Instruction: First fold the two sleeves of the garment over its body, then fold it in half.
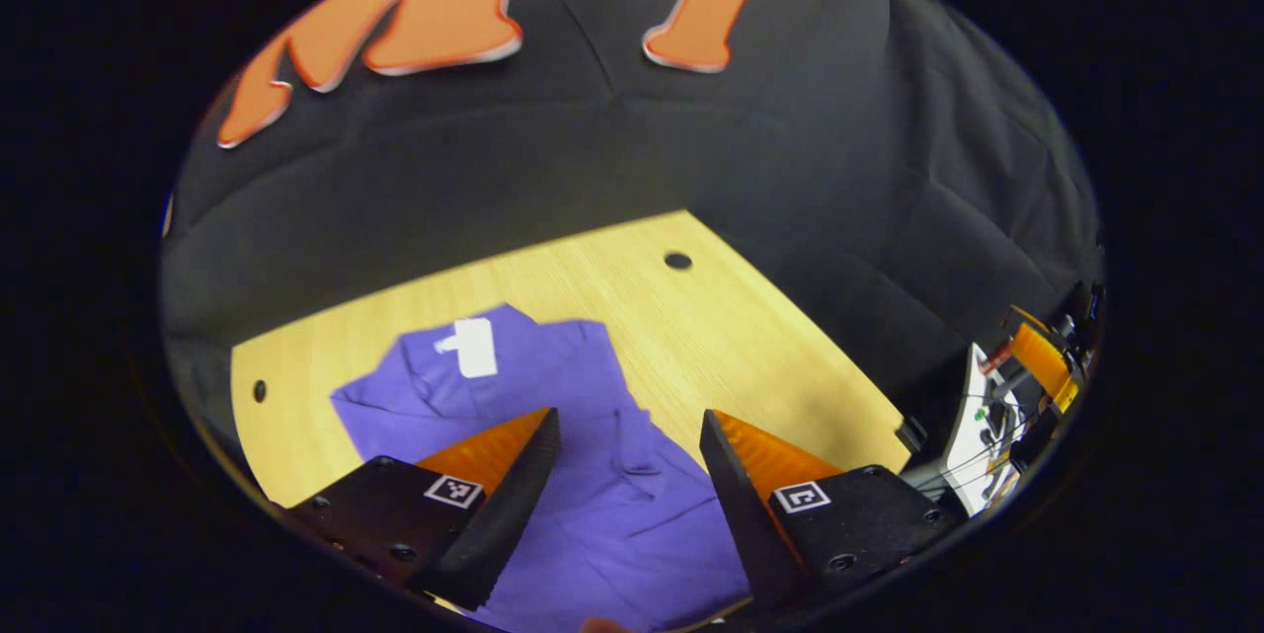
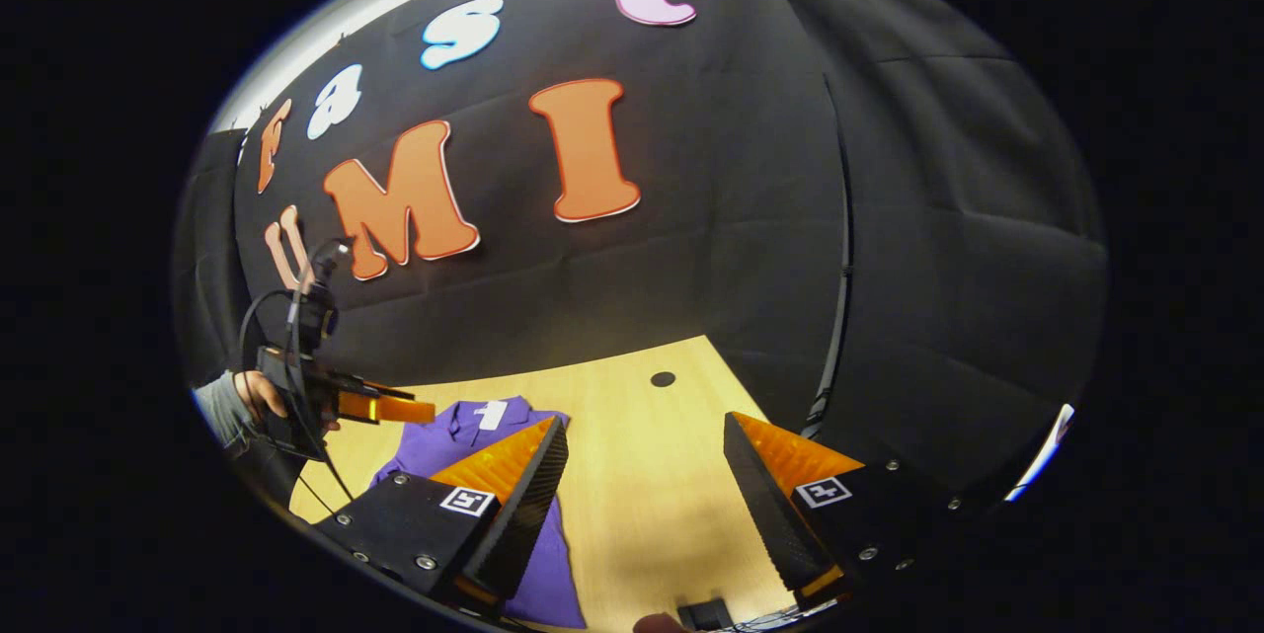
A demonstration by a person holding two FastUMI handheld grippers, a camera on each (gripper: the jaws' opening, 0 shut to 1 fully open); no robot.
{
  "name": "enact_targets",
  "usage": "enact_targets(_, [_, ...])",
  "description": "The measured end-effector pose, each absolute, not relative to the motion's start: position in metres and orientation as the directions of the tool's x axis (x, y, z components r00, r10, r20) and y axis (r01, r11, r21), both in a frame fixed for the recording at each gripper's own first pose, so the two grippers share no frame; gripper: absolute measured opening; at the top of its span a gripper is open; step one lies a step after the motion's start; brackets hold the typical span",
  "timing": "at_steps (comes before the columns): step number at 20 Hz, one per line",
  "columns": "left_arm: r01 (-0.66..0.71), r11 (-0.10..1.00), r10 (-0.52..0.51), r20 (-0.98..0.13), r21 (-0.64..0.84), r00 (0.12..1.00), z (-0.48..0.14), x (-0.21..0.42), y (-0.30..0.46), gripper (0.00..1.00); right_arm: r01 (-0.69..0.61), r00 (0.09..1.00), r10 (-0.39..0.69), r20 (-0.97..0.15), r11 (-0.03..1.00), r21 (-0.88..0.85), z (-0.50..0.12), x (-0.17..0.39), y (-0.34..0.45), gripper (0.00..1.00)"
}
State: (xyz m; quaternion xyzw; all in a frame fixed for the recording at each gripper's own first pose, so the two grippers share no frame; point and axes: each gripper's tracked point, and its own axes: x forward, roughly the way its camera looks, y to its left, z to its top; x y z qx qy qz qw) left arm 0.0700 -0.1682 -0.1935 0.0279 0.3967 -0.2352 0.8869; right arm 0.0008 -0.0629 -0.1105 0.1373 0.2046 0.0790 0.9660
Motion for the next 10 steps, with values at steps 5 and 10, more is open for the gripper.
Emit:
enact_targets(5, [0.273,0.959,-0.208,-0.467,0.075,0.859,-0.097,0.045,-0.057,0.94,-0.169,0.902,0.252,-0.351,0.953,0.250,-0.115,0.001,-0.006,0.95])
enact_targets(10, [0.070,0.987,-0.034,-0.232,0.147,0.972,0.009,-0.019,0.008,0.94,-0.227,0.896,0.286,-0.340,0.953,0.202,-0.122,-0.015,0.028,0.95])
